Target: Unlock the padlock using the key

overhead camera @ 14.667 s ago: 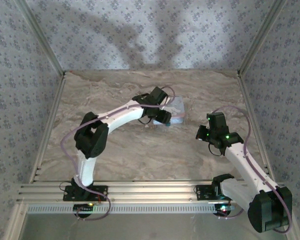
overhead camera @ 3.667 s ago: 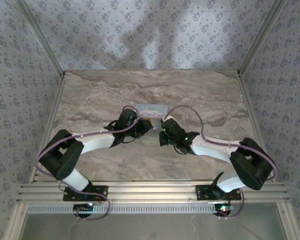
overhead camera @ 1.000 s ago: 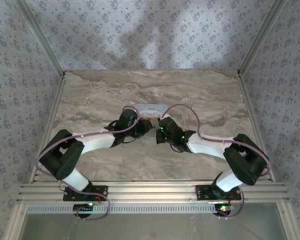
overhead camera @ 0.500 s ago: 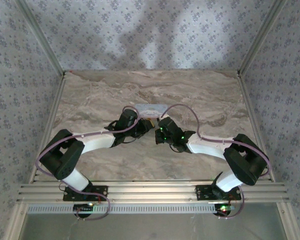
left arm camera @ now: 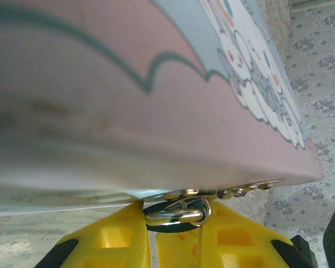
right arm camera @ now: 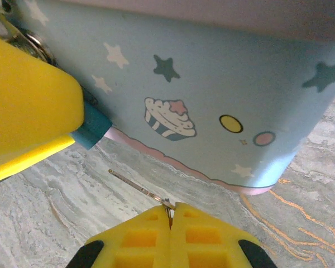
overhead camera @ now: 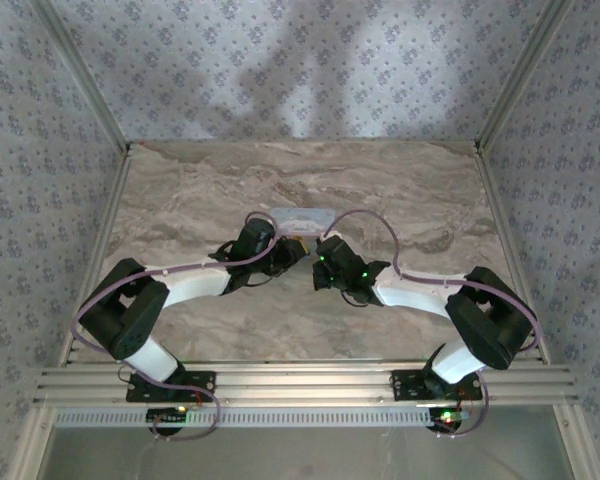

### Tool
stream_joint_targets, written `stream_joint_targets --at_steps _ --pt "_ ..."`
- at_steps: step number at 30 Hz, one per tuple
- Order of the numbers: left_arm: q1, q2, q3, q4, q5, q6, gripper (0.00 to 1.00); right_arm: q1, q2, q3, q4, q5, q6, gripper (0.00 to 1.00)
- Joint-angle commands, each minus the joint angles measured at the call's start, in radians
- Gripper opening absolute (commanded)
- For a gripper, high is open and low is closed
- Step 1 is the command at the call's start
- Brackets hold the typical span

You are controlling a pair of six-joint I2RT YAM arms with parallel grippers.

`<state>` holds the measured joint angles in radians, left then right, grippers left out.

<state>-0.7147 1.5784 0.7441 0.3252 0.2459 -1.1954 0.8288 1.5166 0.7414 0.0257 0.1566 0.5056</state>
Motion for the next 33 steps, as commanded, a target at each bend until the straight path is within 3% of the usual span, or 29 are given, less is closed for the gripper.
stream_joint_targets --at_steps 1,33 --pt "-0.007 0.003 0.031 0.045 -0.005 -0.01 0.11 -0.003 0.019 0.034 -0.006 0.005 0.017 0.0" --pt "-0.007 0.008 0.024 0.051 -0.004 -0.014 0.11 -0.014 0.016 0.018 0.067 -0.027 0.034 0.0"
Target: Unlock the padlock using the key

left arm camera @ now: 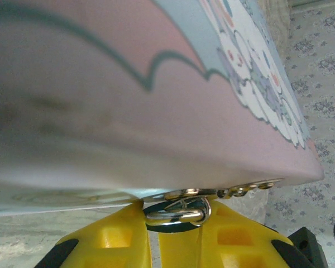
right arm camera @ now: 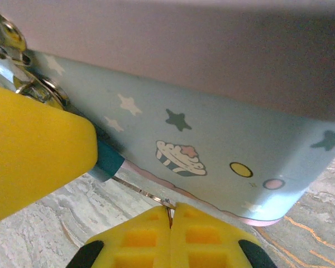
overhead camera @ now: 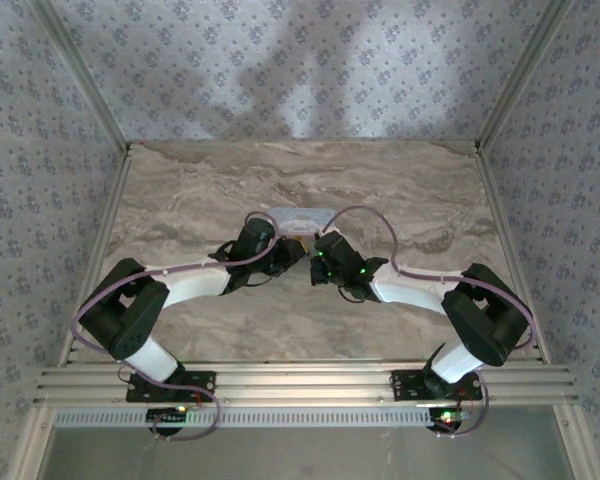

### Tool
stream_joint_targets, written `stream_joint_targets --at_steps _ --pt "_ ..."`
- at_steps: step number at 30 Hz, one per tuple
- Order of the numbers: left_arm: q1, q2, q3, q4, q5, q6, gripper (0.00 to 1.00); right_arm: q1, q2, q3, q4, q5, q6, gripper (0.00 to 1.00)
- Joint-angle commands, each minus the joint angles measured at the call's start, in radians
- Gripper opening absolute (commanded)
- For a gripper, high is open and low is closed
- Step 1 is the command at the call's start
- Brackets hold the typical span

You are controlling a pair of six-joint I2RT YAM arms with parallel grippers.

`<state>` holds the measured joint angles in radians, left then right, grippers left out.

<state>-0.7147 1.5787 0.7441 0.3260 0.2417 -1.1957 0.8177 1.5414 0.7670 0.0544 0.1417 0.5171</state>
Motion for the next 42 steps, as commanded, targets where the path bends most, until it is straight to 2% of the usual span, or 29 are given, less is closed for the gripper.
stream_joint_targets --at_steps 1,20,31,42 --pt "-0.007 0.008 0.024 0.051 0.0 -0.014 0.1 -0.002 -0.009 -0.011 0.042 -0.015 0.026 0.0" --pt "-0.007 0.009 0.024 0.061 -0.004 -0.023 0.1 -0.025 -0.034 -0.074 0.072 -0.047 0.072 0.0" --pt "-0.007 0.01 0.028 0.061 0.018 -0.023 0.11 -0.054 -0.129 -0.208 0.18 -0.044 0.026 0.0" --pt "-0.007 0.021 0.034 0.065 0.032 -0.022 0.11 -0.047 -0.128 -0.164 0.154 -0.064 0.017 0.0"
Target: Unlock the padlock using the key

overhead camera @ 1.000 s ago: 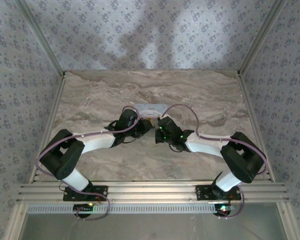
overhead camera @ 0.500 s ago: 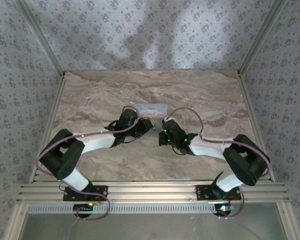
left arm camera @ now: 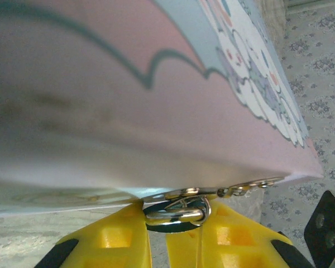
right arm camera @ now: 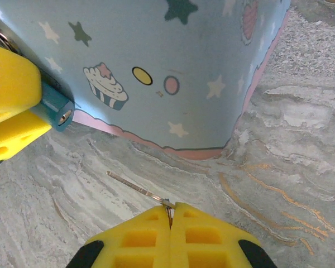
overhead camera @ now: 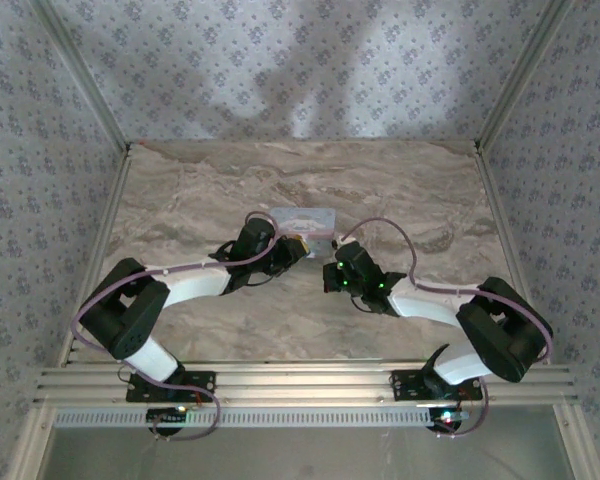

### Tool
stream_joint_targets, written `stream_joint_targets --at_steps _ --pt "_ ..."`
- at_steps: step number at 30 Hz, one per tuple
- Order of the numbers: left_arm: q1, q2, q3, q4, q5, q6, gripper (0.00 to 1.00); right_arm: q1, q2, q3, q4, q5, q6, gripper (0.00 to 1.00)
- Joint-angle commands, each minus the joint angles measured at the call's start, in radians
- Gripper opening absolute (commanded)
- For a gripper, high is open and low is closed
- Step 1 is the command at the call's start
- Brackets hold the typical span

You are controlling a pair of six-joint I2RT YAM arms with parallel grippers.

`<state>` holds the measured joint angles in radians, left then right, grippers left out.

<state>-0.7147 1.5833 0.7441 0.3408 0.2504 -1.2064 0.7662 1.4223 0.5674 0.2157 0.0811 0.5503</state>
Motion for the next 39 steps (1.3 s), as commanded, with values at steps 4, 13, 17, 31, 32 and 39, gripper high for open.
stream_joint_targets --at_steps 4,13,17,31,32,39 --pt "-0.007 0.017 0.034 0.052 0.023 -0.012 0.1 0.006 0.014 0.058 -0.01 -0.012 -0.019 0.0" --pt "-0.007 0.02 0.034 0.052 0.021 -0.012 0.1 0.007 0.056 0.098 -0.019 -0.007 -0.017 0.0" --pt "-0.009 0.02 0.034 0.05 0.018 -0.013 0.1 0.007 0.065 0.1 -0.021 -0.004 -0.013 0.0" --pt "-0.011 0.015 0.034 0.047 0.013 -0.012 0.1 0.008 0.091 0.124 -0.022 -0.014 -0.012 0.0" --pt "-0.013 0.014 0.034 0.047 0.012 -0.012 0.1 0.007 0.093 0.125 -0.021 -0.019 -0.013 0.0" --pt "-0.013 0.014 0.034 0.049 0.012 -0.012 0.1 0.01 0.098 0.131 -0.017 -0.023 -0.015 0.0"
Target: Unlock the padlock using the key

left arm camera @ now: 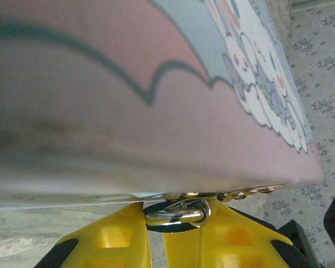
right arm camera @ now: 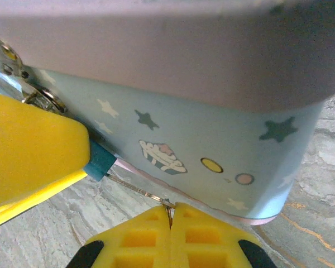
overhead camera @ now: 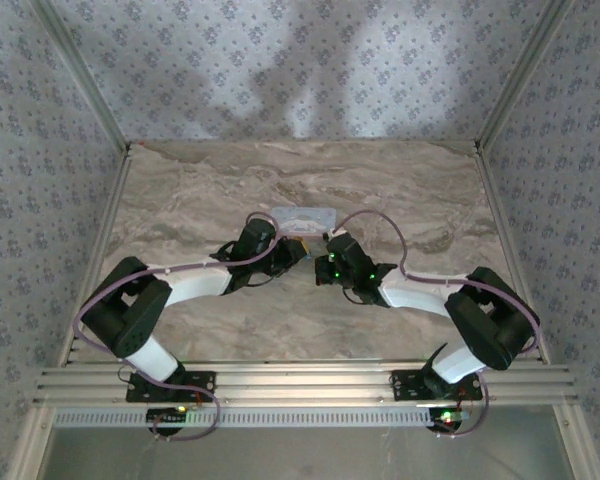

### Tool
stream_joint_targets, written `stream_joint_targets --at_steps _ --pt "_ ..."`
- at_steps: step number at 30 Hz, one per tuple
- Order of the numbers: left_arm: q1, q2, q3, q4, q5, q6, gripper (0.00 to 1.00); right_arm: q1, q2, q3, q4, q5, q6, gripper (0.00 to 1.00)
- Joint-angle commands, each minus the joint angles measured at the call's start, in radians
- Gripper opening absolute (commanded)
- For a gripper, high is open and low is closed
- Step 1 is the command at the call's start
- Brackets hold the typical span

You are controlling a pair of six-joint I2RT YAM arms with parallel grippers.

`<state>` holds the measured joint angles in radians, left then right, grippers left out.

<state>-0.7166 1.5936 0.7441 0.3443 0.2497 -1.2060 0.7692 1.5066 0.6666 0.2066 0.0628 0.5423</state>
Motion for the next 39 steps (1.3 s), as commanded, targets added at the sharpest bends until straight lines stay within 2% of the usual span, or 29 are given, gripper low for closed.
stream_joint_targets --at_steps 1,39 --pt "-0.012 0.004 0.034 0.045 0.012 -0.012 0.1 0.008 0.015 0.032 -0.006 -0.006 -0.008 0.0" --pt "-0.019 0.022 0.041 0.044 0.003 -0.015 0.1 0.019 -0.012 0.007 0.02 -0.001 0.013 0.0"
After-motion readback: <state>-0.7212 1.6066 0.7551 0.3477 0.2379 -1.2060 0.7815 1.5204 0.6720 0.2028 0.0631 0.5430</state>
